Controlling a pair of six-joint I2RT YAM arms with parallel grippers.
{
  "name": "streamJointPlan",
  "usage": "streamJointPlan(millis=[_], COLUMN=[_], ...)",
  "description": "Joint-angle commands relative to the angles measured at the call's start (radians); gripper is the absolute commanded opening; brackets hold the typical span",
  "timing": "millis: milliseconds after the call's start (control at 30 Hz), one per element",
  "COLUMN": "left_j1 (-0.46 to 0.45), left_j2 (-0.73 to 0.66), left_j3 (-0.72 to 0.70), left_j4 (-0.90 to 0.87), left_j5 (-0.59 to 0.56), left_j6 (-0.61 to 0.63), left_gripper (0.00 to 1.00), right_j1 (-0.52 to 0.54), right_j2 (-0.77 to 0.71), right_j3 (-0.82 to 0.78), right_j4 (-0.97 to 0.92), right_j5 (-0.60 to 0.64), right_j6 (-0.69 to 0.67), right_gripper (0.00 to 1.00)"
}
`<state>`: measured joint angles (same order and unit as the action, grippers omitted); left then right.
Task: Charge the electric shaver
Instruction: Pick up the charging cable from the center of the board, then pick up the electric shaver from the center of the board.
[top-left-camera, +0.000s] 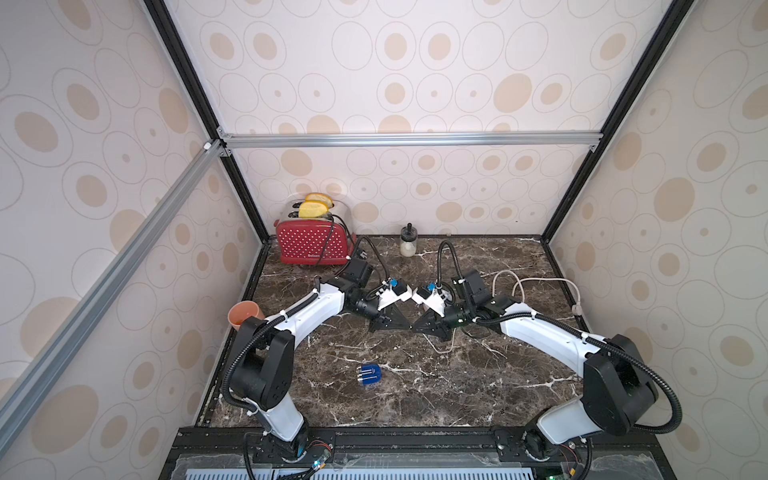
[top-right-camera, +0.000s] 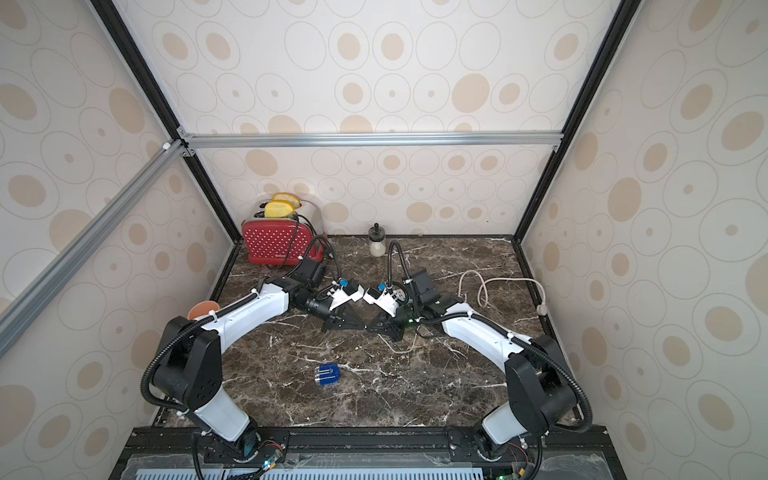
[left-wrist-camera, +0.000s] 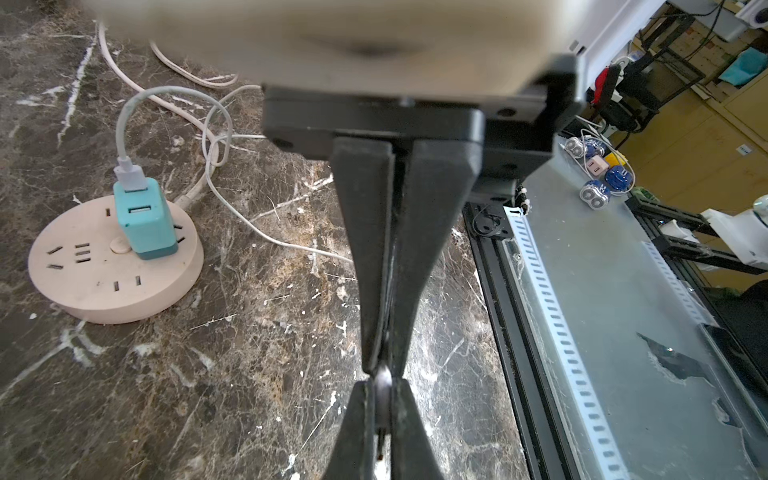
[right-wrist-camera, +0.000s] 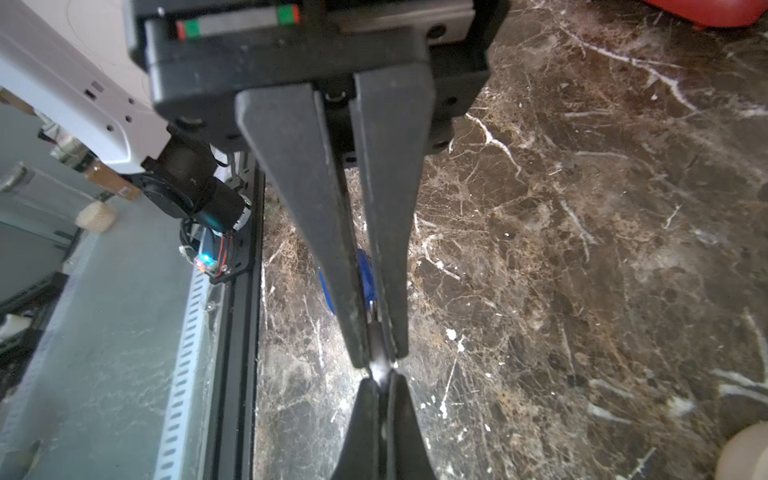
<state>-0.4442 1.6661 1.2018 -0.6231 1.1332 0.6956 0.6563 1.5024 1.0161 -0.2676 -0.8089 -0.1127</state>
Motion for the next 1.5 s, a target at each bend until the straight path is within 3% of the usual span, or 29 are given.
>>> streamJointPlan(millis=[0, 100, 267, 400, 600, 767, 867, 1133, 1300, 1467], left_j1=[0.003, 0.015, 0.089, 0.11, 0.1, -0.004, -0.027, -0.075, -0.083, -0.087], left_j2=[-0.025, -0.051, -0.162, -0.263, -0.324, -0.38, -0.388, -0.458, -0.526, -0.545], left_j3=[0.013, -0.007, -0.082, -0.134, -0.194, -0.27, -0.301, -0.407, -0.494, -0.552], left_j4=[0.019, 0.033, 0.05, -0.057, -0.137, -0.104, -0.086, -0.051, 0.03, 0.071], left_j5=[0.03, 0.015, 0.001, -0.101, -0.176, -0.353, -0.377, -0.551, -0.608, -0.672], left_j6=[0.013, 0.001, -0.026, 0.035, 0.03, -0.006, -0.059, -0.051, -0.03, 0.015], left_gripper=[0.19, 0.41, 0.53, 0.63, 0.65, 0.67, 0.67, 0.67, 0.66, 0.65], right_j1=[-0.001, -0.007, -0.013, -0.012, -0.012, -0.012, -0.016, -0.062, -0.062, -0.064], right_j2=[-0.012, -0.024, -0.043, -0.073, -0.129, -0.136, -0.128, -0.04, 0.059, 0.091], right_j3=[-0.005, -0.013, 0.01, 0.02, 0.007, 0.003, 0.001, 0.057, 0.128, 0.135], right_j4=[0.01, 0.009, -0.11, -0.203, -0.247, -0.271, -0.281, -0.43, -0.569, -0.568], right_j5=[0.019, 0.026, 0.089, 0.161, 0.219, 0.204, 0.157, -0.049, -0.106, -0.134], right_j6=[-0.01, -0.017, -0.099, -0.17, -0.227, -0.224, -0.215, -0.234, -0.263, -0.226], right_gripper=[0.0, 0.0, 0.0, 0.0, 0.0, 0.0, 0.0, 0.0, 0.0, 0.0])
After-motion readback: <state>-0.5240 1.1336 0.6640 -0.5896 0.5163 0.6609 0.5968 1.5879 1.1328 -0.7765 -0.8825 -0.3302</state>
